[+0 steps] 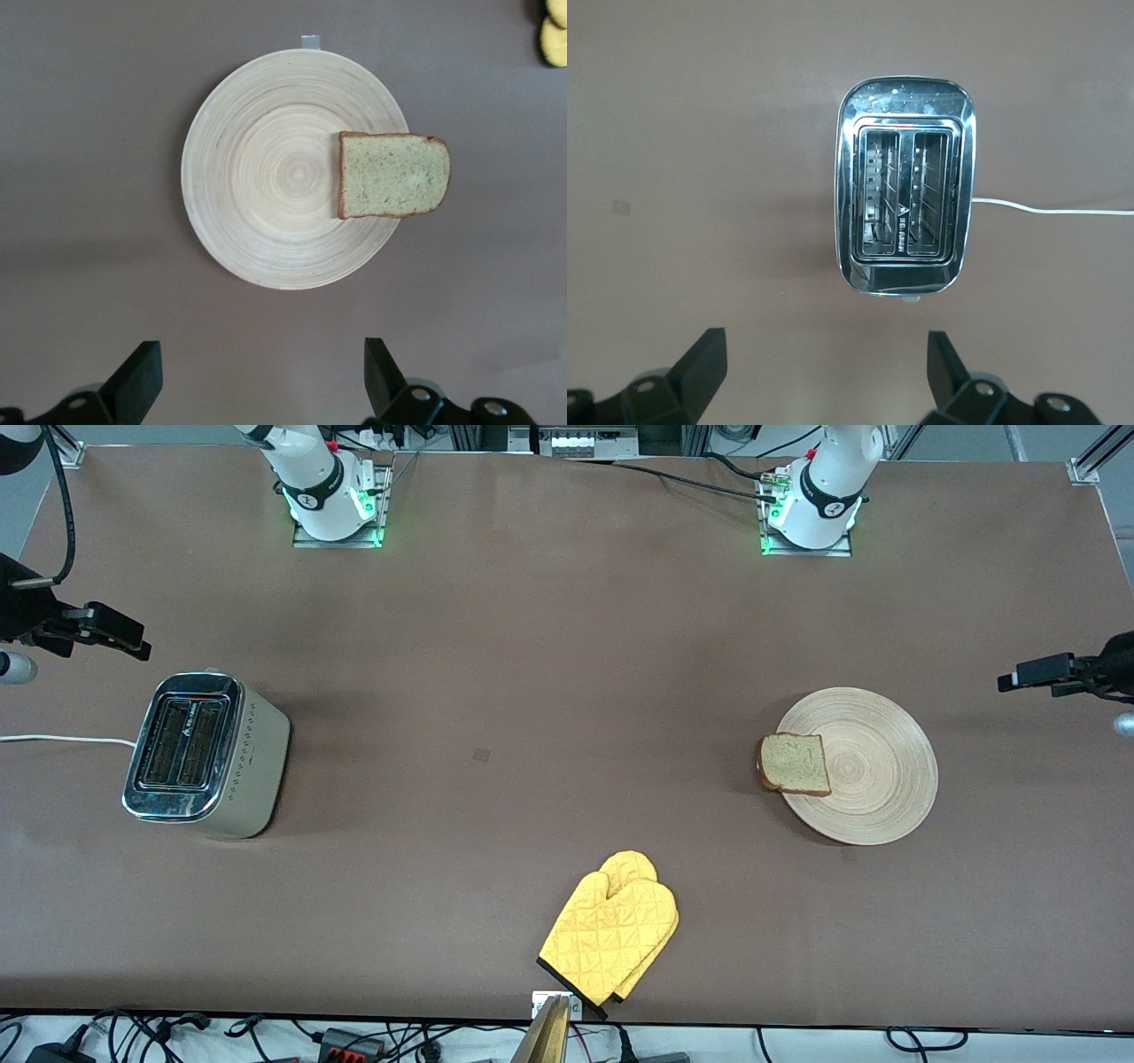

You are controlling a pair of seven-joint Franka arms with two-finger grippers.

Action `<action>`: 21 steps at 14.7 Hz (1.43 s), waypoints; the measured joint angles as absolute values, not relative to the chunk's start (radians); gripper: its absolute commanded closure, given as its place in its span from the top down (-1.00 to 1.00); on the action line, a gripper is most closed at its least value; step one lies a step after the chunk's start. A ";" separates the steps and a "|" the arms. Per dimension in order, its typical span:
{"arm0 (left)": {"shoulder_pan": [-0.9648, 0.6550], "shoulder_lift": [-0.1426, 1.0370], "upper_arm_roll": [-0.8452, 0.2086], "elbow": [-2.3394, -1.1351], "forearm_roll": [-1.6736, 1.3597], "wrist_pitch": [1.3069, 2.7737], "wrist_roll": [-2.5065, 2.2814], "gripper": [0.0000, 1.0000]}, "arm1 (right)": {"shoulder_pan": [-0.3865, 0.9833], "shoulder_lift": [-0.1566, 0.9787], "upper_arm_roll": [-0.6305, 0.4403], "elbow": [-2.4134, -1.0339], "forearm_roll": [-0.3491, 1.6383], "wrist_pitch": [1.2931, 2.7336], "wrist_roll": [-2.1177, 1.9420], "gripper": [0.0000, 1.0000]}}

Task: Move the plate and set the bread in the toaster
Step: 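Lower the left gripper and grasp the wooden plate rim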

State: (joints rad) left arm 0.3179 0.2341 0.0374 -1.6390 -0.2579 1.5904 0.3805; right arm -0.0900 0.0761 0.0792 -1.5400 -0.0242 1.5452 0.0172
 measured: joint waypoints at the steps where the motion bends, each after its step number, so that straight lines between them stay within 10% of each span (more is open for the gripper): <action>1: 0.354 0.269 0.038 -1.630 -0.305 1.591 0.430 1.00 | -0.088 0.083 0.079 -1.540 -0.024 1.545 0.017 1.00; 12: 0.557 0.703 0.038 -1.568 -0.713 1.595 0.775 0.93 | -0.049 0.107 0.080 -1.539 -0.024 1.546 0.018 1.00; 21: 0.558 0.825 0.025 -1.566 -0.741 1.651 0.831 0.15 | -0.038 0.107 0.079 -1.537 -0.024 1.547 0.018 1.00</action>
State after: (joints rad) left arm 0.5577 0.8254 0.0252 -1.5660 -0.7407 1.6506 0.8305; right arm -0.0385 0.1075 0.0792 -1.5369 -0.0241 1.5465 0.0179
